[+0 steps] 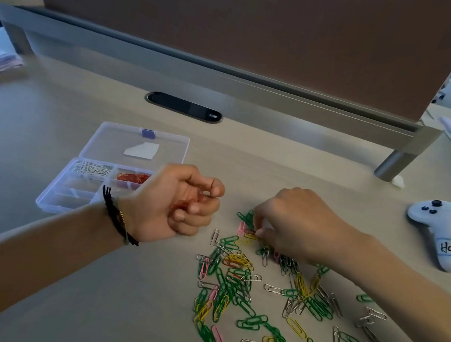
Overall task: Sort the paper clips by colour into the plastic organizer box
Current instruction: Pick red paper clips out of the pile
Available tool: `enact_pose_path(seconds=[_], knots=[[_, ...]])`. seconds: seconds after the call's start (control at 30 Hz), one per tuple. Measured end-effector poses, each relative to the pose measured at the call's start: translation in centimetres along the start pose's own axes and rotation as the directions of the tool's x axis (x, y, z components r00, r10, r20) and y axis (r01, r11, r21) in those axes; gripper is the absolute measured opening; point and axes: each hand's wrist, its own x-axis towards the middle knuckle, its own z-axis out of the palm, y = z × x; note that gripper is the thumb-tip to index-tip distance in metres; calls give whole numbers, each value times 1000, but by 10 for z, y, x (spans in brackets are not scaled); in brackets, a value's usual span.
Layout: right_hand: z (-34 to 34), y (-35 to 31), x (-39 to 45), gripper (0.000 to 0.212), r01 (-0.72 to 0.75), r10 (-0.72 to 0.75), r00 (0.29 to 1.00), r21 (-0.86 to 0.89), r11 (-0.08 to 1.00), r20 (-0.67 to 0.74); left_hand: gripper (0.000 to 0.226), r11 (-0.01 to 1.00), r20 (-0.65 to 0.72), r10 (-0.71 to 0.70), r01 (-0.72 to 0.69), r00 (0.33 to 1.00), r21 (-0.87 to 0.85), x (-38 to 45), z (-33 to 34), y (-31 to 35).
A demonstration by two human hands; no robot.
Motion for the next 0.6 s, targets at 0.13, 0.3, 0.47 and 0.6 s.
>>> enact_pose_path(seconds=[0.13, 0.3, 0.47, 0.6], knots=[[-10, -11, 6, 30, 101, -99, 995, -189, 977, 21, 30, 931, -119, 64, -17, 991, 364, -3, 16, 0], [-15, -11, 12, 34, 71, -61, 995, -133, 989, 80, 11, 141, 105, 364, -166, 925, 976, -11, 35, -25], [-4, 16, -4, 17, -100, 108, 994, 495, 863, 13, 23, -351, 194, 356, -62, 914, 934, -13, 38, -39], [10, 10, -29, 21, -86, 49, 996, 953, 289, 75, 16, -373, 171, 313, -45, 934, 927, -9, 40, -37]])
